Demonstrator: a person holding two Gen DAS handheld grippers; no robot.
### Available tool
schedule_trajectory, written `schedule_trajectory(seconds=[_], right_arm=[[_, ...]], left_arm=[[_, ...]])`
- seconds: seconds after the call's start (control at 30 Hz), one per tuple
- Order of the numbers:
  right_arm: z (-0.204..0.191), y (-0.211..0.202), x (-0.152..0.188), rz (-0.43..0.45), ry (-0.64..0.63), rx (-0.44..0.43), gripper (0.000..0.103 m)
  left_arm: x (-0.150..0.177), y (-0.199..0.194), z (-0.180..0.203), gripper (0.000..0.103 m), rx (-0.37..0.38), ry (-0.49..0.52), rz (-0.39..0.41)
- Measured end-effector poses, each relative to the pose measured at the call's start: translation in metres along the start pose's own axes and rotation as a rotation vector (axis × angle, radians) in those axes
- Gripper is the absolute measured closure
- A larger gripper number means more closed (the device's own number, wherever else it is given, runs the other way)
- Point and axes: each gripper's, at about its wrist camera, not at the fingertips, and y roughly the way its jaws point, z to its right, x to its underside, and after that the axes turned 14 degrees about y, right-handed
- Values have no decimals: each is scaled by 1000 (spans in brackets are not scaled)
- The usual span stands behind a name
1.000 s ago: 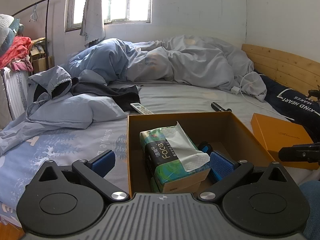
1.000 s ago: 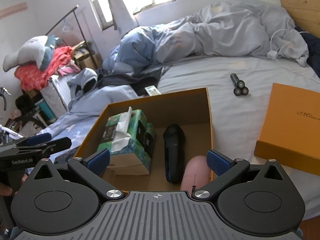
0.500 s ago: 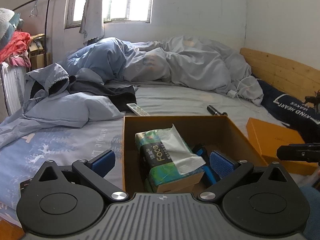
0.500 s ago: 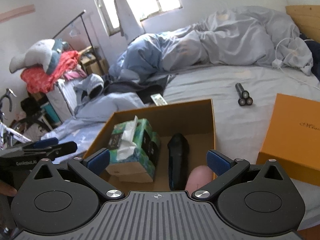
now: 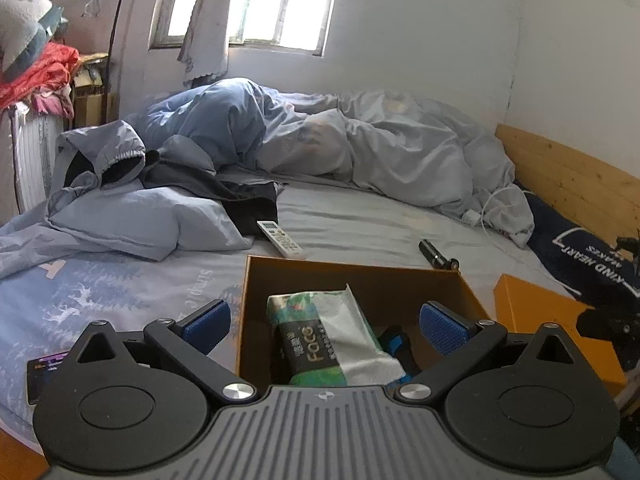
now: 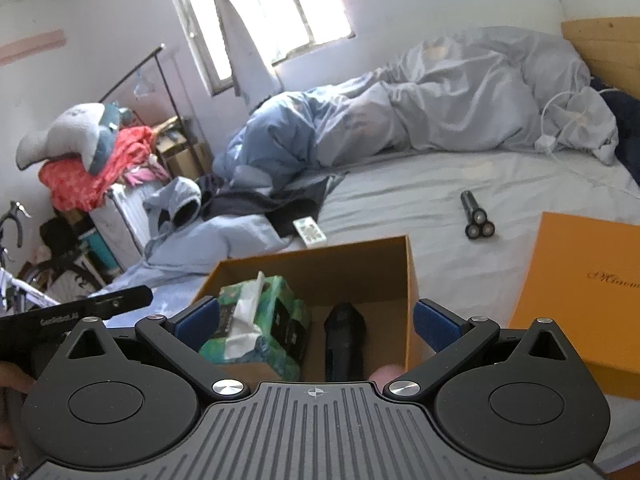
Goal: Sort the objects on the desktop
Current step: 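Move the left tool from the box toward the black flashlight on the bed, then lower the left tool over the black flashlight and close its fingers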
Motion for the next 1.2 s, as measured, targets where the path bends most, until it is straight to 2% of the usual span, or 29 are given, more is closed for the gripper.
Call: schedule_trajectory(seconds=[0.23,0.57,0.8,1.0,1.2], right_arm=[[6,-8,-20,28,8,9,0],[18,-12,-74,87,18,40,0],[27,4,-101,92,-21,51,0],[36,18,-124,94,-56,61,0],[46,41,-156,96,-82,71,0]], left_arm=[[-23,15,14,0,41,3,20],[-69,39,38,0,80,22,52],[-95,68,56,0,67,51,41],[-117,100,69,0,99,37,24],[-141,131,85,0,116,34,44]])
